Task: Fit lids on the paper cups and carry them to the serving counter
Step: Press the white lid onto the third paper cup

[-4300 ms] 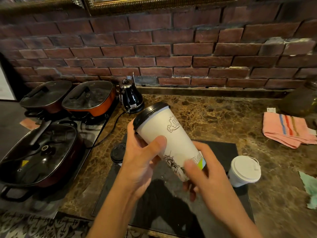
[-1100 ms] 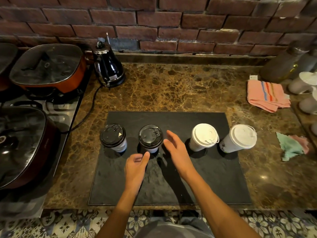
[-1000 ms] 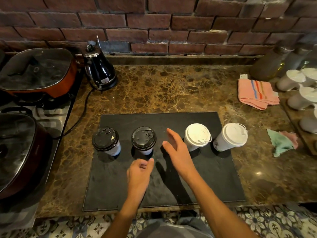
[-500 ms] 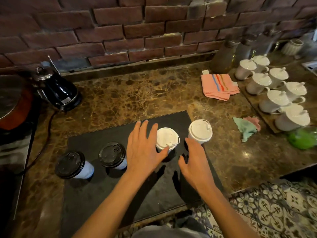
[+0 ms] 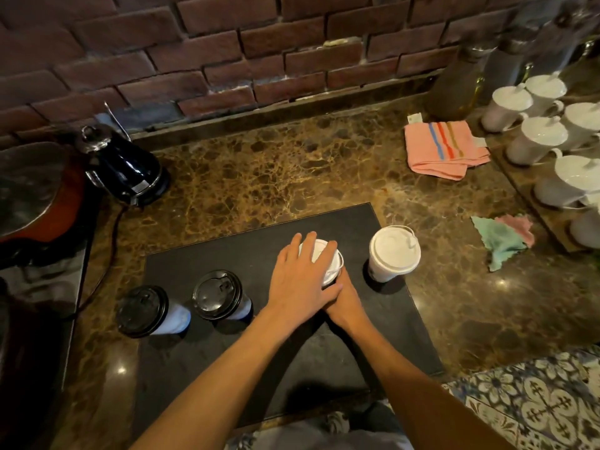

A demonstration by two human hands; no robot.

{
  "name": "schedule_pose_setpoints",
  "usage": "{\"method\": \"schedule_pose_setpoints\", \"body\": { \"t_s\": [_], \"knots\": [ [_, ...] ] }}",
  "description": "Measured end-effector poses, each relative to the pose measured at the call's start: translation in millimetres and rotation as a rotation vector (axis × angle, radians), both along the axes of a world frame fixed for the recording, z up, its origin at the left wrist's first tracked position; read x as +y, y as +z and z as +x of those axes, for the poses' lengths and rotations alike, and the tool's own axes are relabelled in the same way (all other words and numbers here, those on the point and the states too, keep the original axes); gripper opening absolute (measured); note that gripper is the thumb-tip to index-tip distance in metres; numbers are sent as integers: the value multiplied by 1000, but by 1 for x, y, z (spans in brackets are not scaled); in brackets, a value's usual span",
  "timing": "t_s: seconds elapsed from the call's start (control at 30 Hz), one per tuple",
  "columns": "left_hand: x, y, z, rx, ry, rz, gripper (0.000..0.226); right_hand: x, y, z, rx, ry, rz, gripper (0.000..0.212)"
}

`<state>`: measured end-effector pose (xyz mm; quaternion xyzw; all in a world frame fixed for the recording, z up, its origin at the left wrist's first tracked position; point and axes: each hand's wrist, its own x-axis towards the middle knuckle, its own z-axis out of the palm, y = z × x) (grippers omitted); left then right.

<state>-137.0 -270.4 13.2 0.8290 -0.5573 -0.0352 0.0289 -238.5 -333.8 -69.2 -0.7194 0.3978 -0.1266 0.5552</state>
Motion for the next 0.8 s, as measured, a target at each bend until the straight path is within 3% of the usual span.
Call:
{"method": "schedule_pose_setpoints", "body": {
  "t_s": [0.17,0.3,0.43,0.53,0.63,0.7,0.8],
  "knots": [
    [6,-3,9,158,91,-66,70,-2,2,21,-38,-31,12,42],
    [12,10,22,437,299,-95,63,-7,24,19,-18,119,-9,56],
    [27,58,42,757,444,-273,47,-8,72,5,-233,235,-34,68],
    [49,99,48,1034,519,-400,41,-5,117,-13,-232,227,-107,71],
    [70,130,45,1282,488,-490,61,-2,163,-25,-327,225,-271,52],
    [75,153,42,1434,397,-565,65,2,195,-28,-426,212,-438,54],
    [77,184,36,1475,296,-674,67,10,230,-32,-607,194,-638,52]
  ]
}}
